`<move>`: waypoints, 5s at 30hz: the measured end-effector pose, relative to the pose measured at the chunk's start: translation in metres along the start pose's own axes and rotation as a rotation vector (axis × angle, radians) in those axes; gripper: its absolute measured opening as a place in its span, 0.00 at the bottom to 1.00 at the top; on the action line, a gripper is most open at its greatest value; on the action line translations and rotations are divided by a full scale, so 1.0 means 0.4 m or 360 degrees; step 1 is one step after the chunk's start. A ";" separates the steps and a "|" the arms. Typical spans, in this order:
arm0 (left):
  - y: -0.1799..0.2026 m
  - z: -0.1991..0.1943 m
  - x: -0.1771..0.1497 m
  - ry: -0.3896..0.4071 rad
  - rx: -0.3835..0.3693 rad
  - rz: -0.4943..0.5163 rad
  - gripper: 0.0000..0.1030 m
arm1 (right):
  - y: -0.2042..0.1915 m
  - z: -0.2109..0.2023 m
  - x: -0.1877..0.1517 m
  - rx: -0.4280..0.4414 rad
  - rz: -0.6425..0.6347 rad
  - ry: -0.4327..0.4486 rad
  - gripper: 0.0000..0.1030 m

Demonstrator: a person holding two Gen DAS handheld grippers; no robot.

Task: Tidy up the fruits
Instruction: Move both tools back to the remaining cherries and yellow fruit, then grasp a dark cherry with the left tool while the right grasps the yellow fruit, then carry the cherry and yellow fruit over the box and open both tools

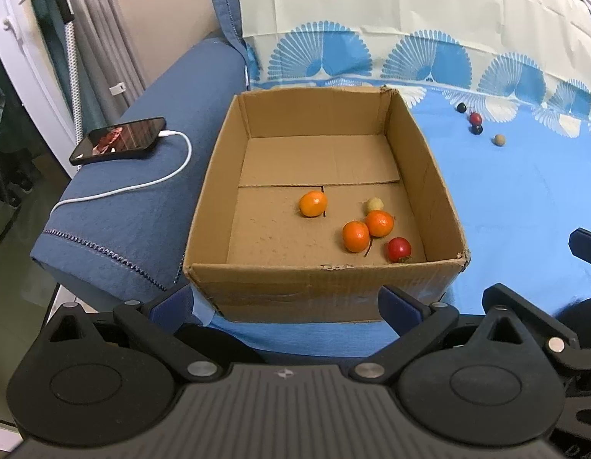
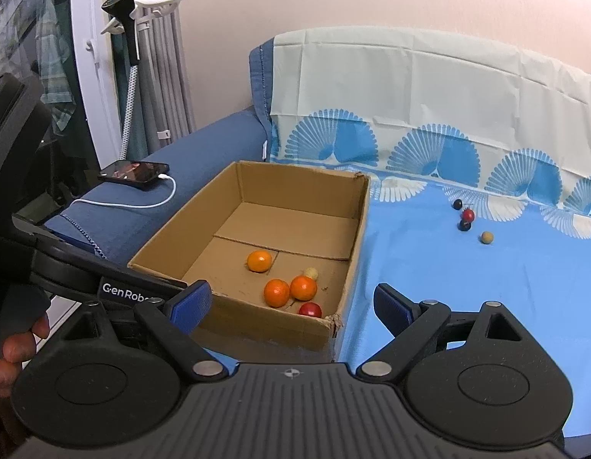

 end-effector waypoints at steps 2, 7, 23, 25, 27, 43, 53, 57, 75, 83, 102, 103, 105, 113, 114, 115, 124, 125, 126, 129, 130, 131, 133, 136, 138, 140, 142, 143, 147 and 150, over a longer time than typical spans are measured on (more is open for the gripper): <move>0.014 0.013 0.008 -0.0016 0.0003 0.0015 1.00 | 0.015 0.011 -0.007 0.0000 0.0024 -0.0013 0.90; 0.072 0.047 0.039 -0.0044 -0.0009 0.0070 1.00 | 0.073 0.040 -0.024 -0.0011 0.0096 -0.0047 0.90; 0.476 0.247 0.287 -0.0159 -0.0374 0.0148 1.00 | 0.519 0.201 -0.073 -0.0495 0.0348 -0.0069 0.94; 0.556 0.297 0.326 -0.0154 -0.0379 0.0193 1.00 | 0.589 0.251 -0.086 -0.0576 0.0370 -0.0075 0.94; 0.643 0.358 0.366 -0.0150 -0.0407 0.0236 1.00 | 0.657 0.315 -0.103 -0.0624 0.0402 -0.0091 0.94; 1.061 0.939 0.491 -0.0170 -0.0375 0.0460 1.00 | 0.881 0.858 -0.181 -0.0826 0.0476 -0.0205 0.94; 1.070 0.970 0.505 -0.0207 -0.0505 0.0432 1.00 | 0.926 0.895 -0.190 -0.1000 0.0434 -0.0269 0.97; 1.065 0.958 0.496 -0.0248 -0.0559 0.0448 1.00 | 0.944 0.882 -0.202 -0.1065 0.0404 -0.0291 0.97; 1.085 0.966 0.484 -0.0290 -0.0555 0.0416 0.82 | 0.874 0.804 -0.246 -0.1032 0.0549 -0.0389 0.85; 1.096 0.967 0.478 -0.0281 -0.0543 0.0423 0.79 | 0.857 0.759 -0.281 -0.1104 0.0628 -0.0400 0.82; 0.975 0.776 0.453 -0.0184 -0.0588 0.0367 0.28 | 0.919 0.697 -0.274 -0.1181 0.0783 -0.0183 0.25; 0.947 0.747 0.453 -0.0169 -0.0574 0.0343 0.28 | 0.921 0.688 -0.267 -0.1196 0.0786 -0.0162 0.25; 0.894 0.695 0.455 -0.0181 -0.0574 0.0302 0.28 | 0.914 0.665 -0.245 -0.1231 0.0787 -0.0126 0.25; 0.698 0.428 0.407 -0.0119 -0.0608 0.0237 0.28 | 0.749 0.402 -0.196 -0.1107 0.0710 -0.0081 0.25; 0.675 0.394 0.396 -0.0119 -0.0622 0.0229 0.28 | 0.724 0.370 -0.194 -0.1082 0.0684 -0.0092 0.25; 0.653 0.361 0.383 -0.0115 -0.0632 0.0223 0.28 | 0.695 0.332 -0.190 -0.1043 0.0656 -0.0105 0.25; 0.396 0.094 0.232 -0.0085 -0.0578 0.0201 0.28 | 0.460 0.075 -0.087 -0.0729 0.0511 0.0006 0.25; 0.362 0.069 0.216 -0.0078 -0.0563 0.0190 0.28 | 0.428 0.052 -0.074 -0.0681 0.0489 0.0024 0.25; 0.328 0.047 0.200 -0.0067 -0.0544 0.0172 0.28 | 0.395 0.031 -0.062 -0.0629 0.0468 0.0037 0.25; 0.226 -0.009 0.156 -0.0043 -0.0495 0.0115 0.28 | 0.301 -0.020 -0.039 -0.0466 0.0438 0.0066 0.25; 0.194 -0.020 0.142 -0.0038 -0.0476 0.0090 0.28 | 0.270 -0.032 -0.036 -0.0406 0.0430 0.0066 0.25; 0.162 -0.030 0.126 -0.0038 -0.0451 0.0064 0.28 | 0.238 -0.040 -0.033 -0.0347 0.0414 0.0063 0.25; 0.109 -0.042 0.099 -0.0036 -0.0394 0.0022 0.28 | 0.184 -0.049 -0.031 -0.0279 0.0369 0.0049 0.25; 0.033 -0.060 0.061 -0.0049 -0.0349 -0.0067 0.28 | 0.116 -0.059 -0.016 -0.0210 0.0283 0.0046 0.25; -0.007 -0.072 0.041 -0.0042 -0.0320 -0.0102 0.28 | 0.086 -0.070 0.000 -0.0193 0.0236 0.0075 0.25; -0.040 -0.080 0.026 -0.0035 -0.0296 -0.0123 0.28 | 0.063 -0.075 0.012 -0.0187 0.0201 0.0092 0.26; -0.061 -0.082 0.020 -0.0030 -0.0287 -0.0141 0.28 | 0.055 -0.070 0.019 -0.0181 0.0176 0.0087 0.26; -0.067 -0.081 0.021 -0.0029 -0.0285 -0.0153 0.28 | 0.051 -0.068 0.023 -0.0179 0.0165 0.0080 0.26; -0.083 -0.075 0.032 -0.0017 -0.0298 -0.0192 0.28 | 0.046 -0.059 0.029 -0.0182 0.0129 0.0065 0.26; -0.086 -0.068 0.043 -0.0013 -0.0314 -0.0211 0.28 | 0.047 -0.046 0.030 -0.0194 0.0120 0.0039 0.25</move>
Point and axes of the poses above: each gripper's, at about its wrist camera, not at the fingertips, and z roughly the way its jaws point, y to its right, x to its top, the point moved 1 cm from there along z, roughly the way its jaws point, and after that the axes turned 13 degrees about -z, right-handed, at the moved point
